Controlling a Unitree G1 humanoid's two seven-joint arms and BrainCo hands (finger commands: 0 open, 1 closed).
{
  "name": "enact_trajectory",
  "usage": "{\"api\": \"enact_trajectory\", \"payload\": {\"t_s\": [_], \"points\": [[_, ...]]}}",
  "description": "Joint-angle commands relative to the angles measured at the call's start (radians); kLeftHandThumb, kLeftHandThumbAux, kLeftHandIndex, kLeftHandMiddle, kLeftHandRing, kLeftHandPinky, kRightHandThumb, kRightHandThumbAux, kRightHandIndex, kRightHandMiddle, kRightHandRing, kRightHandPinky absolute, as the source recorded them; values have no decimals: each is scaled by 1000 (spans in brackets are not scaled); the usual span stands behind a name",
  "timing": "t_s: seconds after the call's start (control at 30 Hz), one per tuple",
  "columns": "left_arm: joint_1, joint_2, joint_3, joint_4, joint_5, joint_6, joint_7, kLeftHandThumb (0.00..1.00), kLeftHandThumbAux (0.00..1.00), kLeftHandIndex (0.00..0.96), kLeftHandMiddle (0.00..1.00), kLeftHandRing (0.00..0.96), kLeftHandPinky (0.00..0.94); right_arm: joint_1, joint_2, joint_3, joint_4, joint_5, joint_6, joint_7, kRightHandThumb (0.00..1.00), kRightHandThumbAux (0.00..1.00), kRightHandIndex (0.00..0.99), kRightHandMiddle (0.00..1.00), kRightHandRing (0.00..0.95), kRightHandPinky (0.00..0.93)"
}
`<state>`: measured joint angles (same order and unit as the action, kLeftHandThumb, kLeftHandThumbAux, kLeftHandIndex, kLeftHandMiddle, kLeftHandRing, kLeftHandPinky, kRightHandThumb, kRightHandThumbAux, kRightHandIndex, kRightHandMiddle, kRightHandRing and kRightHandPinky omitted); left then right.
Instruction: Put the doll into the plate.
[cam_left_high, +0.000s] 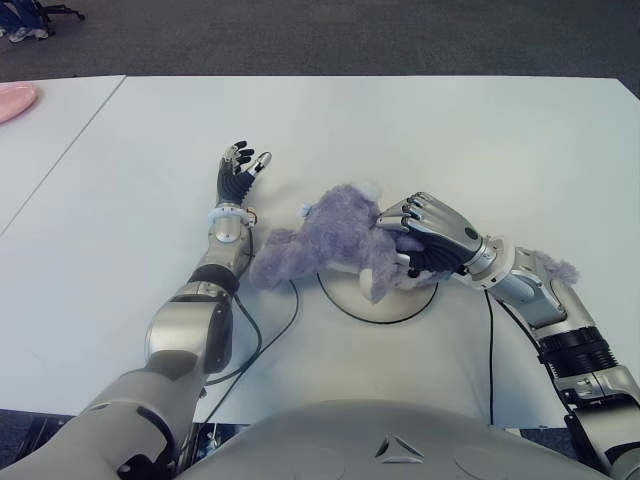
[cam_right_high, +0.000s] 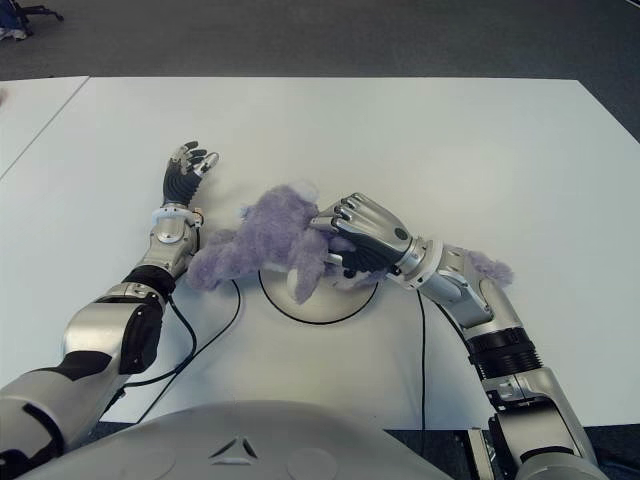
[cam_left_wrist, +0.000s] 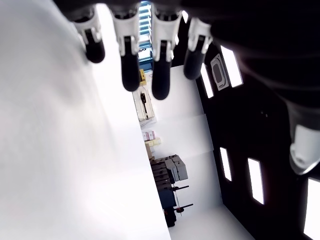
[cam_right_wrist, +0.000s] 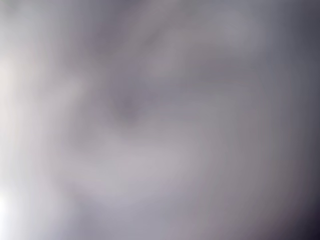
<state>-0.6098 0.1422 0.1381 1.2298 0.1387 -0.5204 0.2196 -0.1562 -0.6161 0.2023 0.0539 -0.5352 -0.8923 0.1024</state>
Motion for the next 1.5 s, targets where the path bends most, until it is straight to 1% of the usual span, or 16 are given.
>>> {"api": "enact_trajectory", "payload": {"t_s": [0.03,0.07,0.1,0.13,0.17,0.2,0.23,0.27,0.33,0.47,0.63,0.83,1.07,1.2,1.37,1.5], "points": [[168,-63,-18,129,19,132,7,0,520,183,246,194,45,14,-29,27,-19,-7,95,113,431,621,235,426,549,637],[168,-63,-18,129,20,132,8,0,521,181,244,192,44,16,-30,26,-25,-9,106,121,362,585,174,301,423,534],[169,-63,-19,128,21,132,8,0,521,181,244,191,44,19,-33,25,-34,-16,119,130,338,573,152,257,378,497],[169,-63,-20,128,22,131,9,0,523,178,241,189,42,21,-34,24,-42,-20,129,137,298,546,108,174,285,409],[170,-63,-21,128,23,132,11,0,524,177,241,188,42,24,-41,22,-53,-37,147,149,284,537,93,144,252,377],[170,-63,-22,128,24,133,12,0,527,170,235,182,36,26,-45,21,-63,-49,161,157,252,494,59,92,161,256],[170,-63,-22,128,24,133,12,0,529,165,232,179,32,31,-49,18,-67,-67,171,155,231,466,38,59,103,177],[169,-63,-22,128,24,134,13,0,532,160,227,174,27,34,-52,16,-70,-78,178,153,215,436,24,37,66,113],[169,-64,-21,128,22,133,12,0,537,155,221,167,20,44,-51,9,-68,-109,187,125,197,397,12,19,33,58],[170,-65,-18,128,21,132,12,0,544,149,214,158,15,49,-48,3,-69,-137,194,91,171,341,2,3,6,12],[170,-67,-17,128,19,129,9,0,538,143,207,155,30,35,-42,1,-39,-169,179,34,158,306,0,0,1,1],[170,-70,-14,128,17,124,8,0,544,155,214,164,49,6,-43,7,-1,-198,174,-8,170,247,0,0,0,0],[168,-74,-16,128,20,126,14,0,553,154,227,178,61,-62,-44,26,111,-231,163,-66,171,216,0,0,0,0],[167,-76,-15,128,20,127,16,0,548,143,229,182,54,-118,-46,39,193,-250,153,-106,168,218,0,0,0,0],[168,-78,-16,128,20,126,18,0,538,142,233,186,54,-161,-53,51,237,-254,155,-124,158,225,0,0,0,0],[168,-79,-17,128,22,126,20,0,540,147,239,191,60,-187,-54,55,266,-246,162,-122,153,228,0,0,0,0]]}}
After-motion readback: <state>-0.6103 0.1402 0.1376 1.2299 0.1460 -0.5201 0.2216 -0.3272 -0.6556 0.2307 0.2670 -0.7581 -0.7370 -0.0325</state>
